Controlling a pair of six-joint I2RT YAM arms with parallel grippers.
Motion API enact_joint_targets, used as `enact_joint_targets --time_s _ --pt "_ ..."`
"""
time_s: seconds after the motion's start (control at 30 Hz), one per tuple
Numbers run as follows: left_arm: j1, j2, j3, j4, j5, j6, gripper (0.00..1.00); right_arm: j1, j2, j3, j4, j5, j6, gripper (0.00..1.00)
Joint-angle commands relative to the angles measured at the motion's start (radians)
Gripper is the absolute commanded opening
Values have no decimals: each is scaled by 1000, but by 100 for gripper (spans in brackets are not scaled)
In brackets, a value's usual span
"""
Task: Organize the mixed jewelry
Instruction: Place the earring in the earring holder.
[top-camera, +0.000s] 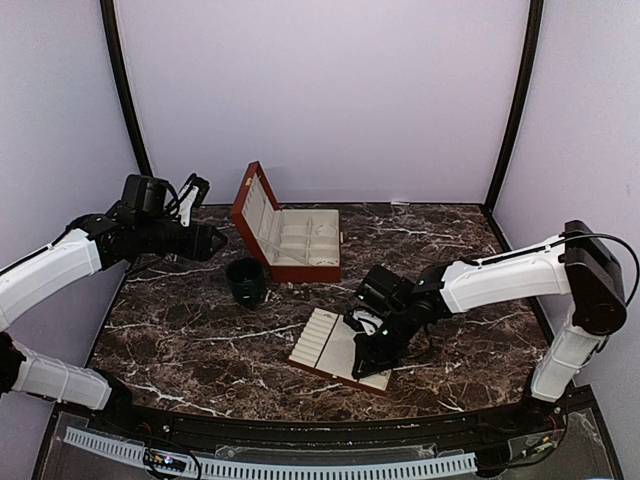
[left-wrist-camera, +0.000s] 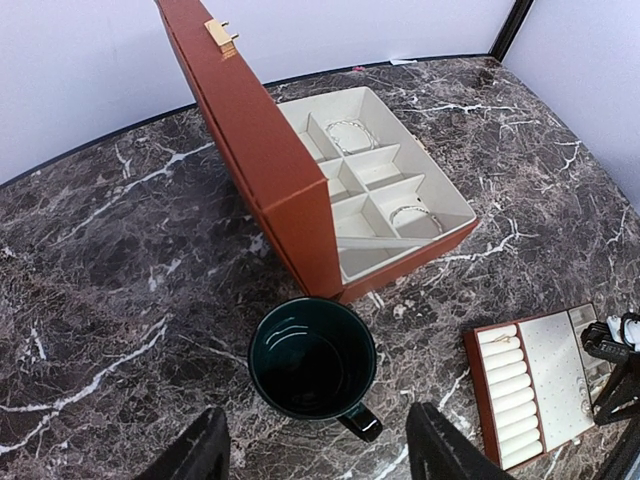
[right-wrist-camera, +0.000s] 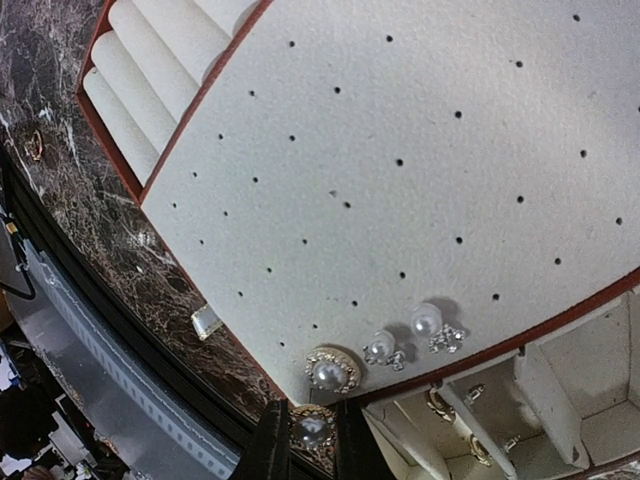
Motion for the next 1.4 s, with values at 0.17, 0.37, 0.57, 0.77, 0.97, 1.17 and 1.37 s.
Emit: enact_joint_targets --time_s 0.17,0.37,0.57,0.77,0.97,1.17,1.37 --pt "3 -33 -6 -17 -10 14 62 -5 50 39 -16 31 11 2" --pt "3 -35 -6 -17 -9 14 62 -5 56 41 -31 45 14 2" --pt "3 -39 -8 -17 -13 15 62 -5 65 52 -37 61 20 2" --pt "3 -40 -8 -17 -9 14 62 -5 69 60 -43 79 29 2" --pt "3 -40 -8 -16 -9 15 62 -4 69 48 -34 93 47 2" --pt "3 -39 -8 -16 -11 15 62 -4 79 46 -20 98 65 2" --pt "3 -41 -9 -17 -11 17 63 3 87 45 -25 92 67 1"
